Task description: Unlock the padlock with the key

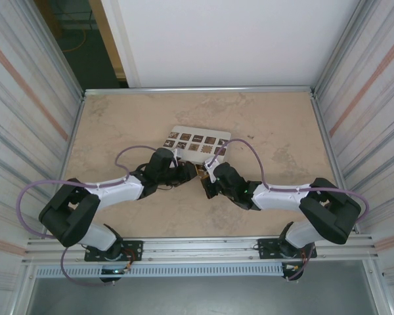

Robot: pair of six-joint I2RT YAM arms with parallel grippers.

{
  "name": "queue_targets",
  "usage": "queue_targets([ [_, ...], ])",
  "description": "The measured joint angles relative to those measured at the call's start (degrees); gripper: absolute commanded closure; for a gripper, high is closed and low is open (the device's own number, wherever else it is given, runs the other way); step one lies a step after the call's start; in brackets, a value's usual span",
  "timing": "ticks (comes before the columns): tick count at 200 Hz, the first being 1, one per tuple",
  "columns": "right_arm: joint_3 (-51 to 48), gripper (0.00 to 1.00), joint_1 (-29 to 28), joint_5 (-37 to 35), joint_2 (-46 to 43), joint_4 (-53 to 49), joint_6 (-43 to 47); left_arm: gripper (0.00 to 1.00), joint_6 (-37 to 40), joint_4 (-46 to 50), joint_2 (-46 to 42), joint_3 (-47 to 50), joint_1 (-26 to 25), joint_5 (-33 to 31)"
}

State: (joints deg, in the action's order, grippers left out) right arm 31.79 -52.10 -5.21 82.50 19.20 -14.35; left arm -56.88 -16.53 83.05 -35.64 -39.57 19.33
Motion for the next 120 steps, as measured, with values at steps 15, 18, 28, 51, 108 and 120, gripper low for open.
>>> queue_targets([
  [15, 0.00, 1.00, 0.00, -0.02, -0.02, -0.09, 0.00, 1.00, 0.00, 0.00, 0.00, 0.00, -0.04, -0.02],
  [18, 0.00, 1.00, 0.00, -0.02, -0.02, -0.09, 0.00, 1.00, 0.00, 0.00, 0.00, 0.00, -0.04, -0.02],
  [28, 0.00, 1.00, 0.00, -0.07, -0.02, -0.11, 0.00, 1.00, 0.00, 0.02, 0.00, 0.00, -0.04, 0.00],
  [51, 0.00, 1.00, 0.00, -0.17, -0.02, -0.11, -0.02, 1.00, 0.00, 0.00, 0.00, 0.00, -0.04, 0.00],
  [108, 0.24, 1.00, 0.94, 0.55, 0.00, 0.02, -1.62, 1.00, 0.00, -0.22, 0.00, 0.00, -0.26, -0.07],
  [120, 0.24, 1.00, 1.07, 0.92, 0.00, 0.33, -1.90, 1.00, 0.00, -0.39, 0.00, 0.00, -0.26, -0.15],
])
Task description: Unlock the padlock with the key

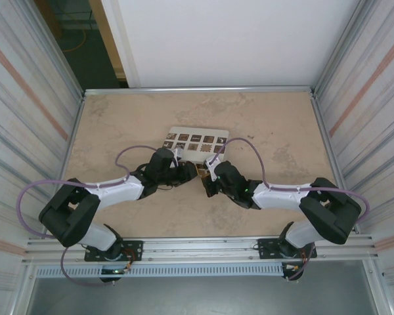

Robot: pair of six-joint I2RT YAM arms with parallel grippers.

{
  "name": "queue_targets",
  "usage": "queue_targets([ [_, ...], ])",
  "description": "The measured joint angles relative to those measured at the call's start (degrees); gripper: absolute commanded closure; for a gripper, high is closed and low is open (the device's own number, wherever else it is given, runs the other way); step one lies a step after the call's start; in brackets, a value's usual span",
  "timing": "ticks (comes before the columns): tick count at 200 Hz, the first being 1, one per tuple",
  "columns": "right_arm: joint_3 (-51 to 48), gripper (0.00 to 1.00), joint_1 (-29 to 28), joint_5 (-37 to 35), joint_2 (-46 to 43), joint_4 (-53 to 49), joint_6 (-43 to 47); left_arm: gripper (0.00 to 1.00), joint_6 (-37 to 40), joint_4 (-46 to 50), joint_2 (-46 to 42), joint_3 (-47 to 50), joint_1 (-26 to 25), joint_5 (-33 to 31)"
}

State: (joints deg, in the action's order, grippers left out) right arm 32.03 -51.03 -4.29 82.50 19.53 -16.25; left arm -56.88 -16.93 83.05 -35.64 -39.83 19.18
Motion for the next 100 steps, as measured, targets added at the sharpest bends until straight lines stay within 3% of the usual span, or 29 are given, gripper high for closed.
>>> queue_targets([
  [100, -1.09, 1.00, 0.57, 1.81, 0.68, 5.16, 0.33, 1.00, -0.22, -1.27, 0.00, -0.13, 0.02, -0.63],
])
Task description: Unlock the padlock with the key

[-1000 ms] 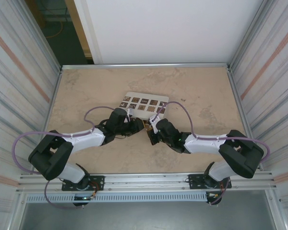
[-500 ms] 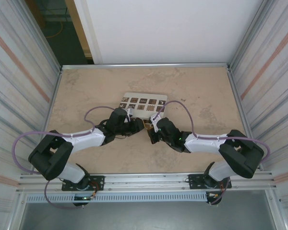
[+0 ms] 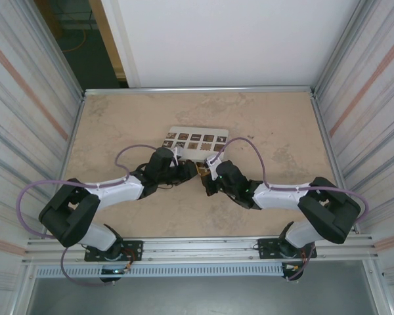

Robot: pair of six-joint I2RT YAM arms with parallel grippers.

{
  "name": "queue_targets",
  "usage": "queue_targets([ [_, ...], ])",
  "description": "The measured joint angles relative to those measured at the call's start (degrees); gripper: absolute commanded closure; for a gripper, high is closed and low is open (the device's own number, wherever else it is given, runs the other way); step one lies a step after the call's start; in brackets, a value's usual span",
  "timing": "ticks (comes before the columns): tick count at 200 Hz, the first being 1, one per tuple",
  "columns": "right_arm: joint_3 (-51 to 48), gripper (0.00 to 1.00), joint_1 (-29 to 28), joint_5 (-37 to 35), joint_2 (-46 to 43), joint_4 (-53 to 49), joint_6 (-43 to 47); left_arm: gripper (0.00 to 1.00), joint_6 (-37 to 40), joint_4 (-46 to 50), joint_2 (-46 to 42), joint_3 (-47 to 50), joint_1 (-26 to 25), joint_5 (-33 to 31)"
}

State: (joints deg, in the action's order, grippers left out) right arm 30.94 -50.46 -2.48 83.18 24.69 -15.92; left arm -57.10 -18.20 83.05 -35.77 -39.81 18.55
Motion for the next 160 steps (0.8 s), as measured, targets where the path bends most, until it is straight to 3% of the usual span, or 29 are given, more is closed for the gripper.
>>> queue_targets([
  [160, 4.85, 1.00, 4.46, 10.03, 3.89, 0.50, 2.71, 1.00, -1.68, -1.86, -0.15, 0.00, 0.46, -2.82],
])
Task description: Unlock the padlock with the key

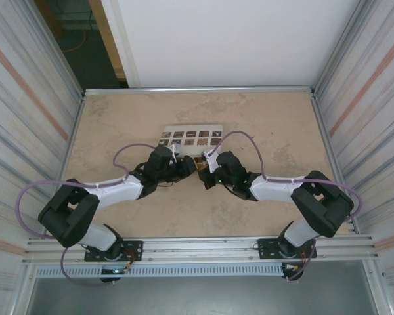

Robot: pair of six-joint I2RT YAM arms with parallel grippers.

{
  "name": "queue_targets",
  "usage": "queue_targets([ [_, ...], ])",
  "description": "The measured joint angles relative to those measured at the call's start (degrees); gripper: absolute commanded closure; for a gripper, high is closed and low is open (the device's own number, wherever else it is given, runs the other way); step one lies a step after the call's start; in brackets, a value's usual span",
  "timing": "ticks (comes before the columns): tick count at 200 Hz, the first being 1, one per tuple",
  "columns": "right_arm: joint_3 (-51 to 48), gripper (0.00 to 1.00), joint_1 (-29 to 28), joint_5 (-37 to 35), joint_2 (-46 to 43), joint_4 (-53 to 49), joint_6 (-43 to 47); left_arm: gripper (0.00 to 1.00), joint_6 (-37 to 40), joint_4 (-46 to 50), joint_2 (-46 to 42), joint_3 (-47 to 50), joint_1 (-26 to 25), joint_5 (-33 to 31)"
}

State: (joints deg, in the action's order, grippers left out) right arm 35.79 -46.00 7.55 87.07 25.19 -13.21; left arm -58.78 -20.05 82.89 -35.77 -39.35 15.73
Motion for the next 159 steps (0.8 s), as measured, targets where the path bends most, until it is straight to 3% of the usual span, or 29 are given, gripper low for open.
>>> queue_targets([
  [101, -2.62, 1.00, -0.13, -0.20, 3.69, 4.59, -0.48, 1.00, -0.04, -1.33, 4.11, 0.24, -0.26, 0.13],
  [159, -4.70, 1.00, -0.52, -0.22, 5.88, 7.06, -2.10, 0.83, -0.66, -4.11, 7.69, 1.01, -0.79, 0.96],
])
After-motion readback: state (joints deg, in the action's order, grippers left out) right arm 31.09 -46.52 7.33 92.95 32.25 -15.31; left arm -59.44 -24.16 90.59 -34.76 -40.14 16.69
